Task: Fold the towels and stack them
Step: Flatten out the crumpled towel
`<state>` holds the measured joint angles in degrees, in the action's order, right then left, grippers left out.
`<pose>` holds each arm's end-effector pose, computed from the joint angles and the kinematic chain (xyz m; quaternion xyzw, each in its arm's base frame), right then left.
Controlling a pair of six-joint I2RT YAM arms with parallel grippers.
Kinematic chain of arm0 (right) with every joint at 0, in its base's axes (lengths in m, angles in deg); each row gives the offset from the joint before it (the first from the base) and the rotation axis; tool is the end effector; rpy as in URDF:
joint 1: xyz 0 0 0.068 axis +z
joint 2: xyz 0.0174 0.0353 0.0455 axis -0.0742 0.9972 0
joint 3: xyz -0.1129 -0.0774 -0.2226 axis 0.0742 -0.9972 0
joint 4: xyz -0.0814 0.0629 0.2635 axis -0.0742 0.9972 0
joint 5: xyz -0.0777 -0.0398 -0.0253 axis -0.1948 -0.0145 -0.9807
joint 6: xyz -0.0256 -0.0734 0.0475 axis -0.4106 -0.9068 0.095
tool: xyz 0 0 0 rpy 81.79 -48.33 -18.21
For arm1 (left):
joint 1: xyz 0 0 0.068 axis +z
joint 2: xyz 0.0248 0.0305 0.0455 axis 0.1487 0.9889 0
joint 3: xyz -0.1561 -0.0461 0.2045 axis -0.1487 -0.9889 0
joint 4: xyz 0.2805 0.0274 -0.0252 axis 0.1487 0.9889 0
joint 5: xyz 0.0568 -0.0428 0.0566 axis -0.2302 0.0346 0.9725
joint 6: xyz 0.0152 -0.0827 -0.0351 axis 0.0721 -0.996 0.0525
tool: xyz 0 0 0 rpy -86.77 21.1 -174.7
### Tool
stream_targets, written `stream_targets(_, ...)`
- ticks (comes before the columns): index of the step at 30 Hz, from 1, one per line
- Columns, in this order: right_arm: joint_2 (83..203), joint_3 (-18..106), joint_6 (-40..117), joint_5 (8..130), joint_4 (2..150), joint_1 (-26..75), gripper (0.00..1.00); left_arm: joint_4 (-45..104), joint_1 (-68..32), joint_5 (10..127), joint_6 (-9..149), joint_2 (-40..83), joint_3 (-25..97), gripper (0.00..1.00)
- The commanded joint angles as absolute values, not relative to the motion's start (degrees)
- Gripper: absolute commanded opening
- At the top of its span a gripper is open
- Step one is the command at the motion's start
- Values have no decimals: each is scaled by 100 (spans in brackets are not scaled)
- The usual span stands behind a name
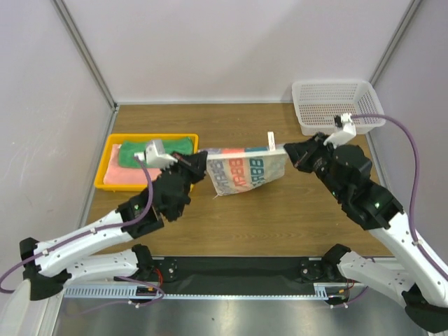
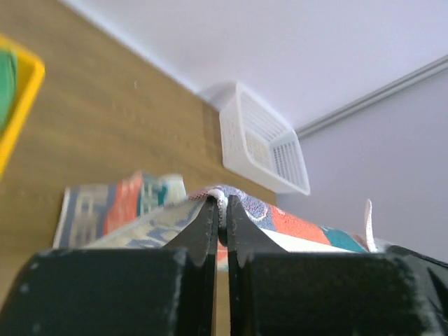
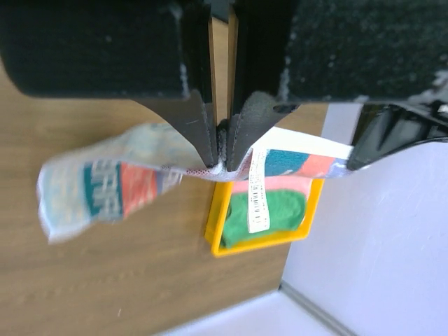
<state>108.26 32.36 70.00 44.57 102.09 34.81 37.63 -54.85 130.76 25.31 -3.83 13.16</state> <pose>0.1953 0.1289 0.4095 0.0883 0.7546 0.3172 0.5677 0.1704 -0.1933 0.3482 -0.2595 0.6852 -0.3417 0.5885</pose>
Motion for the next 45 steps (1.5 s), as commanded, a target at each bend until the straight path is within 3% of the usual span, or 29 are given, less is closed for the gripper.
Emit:
stream_targets(1, 11079, 3973, 6086, 3349, 9979, 3319, 0, 3391, -4911, 12935, 4787, 1, 2124, 0)
stream_targets(12, 12353, 5379, 5454, 4077, 9144, 2651, 0, 3241, -3839, 11345, 6266, 1198, 4260, 0)
stream_targets(36, 15060, 7937, 5145, 6397, 8115, 885, 0, 3232, -1905, 9008, 6468, 4149, 8047, 0)
stream_targets(41, 15448, 8061, 5181, 6732, 7966, 691, 0, 3162, -1773, 8523, 6968, 4591, 8498, 1)
stream_targets(45, 15448, 7965, 5181, 6925, 7869, 655, 0, 3005, -1764, 8382, 7048, 4495, 8105, 0)
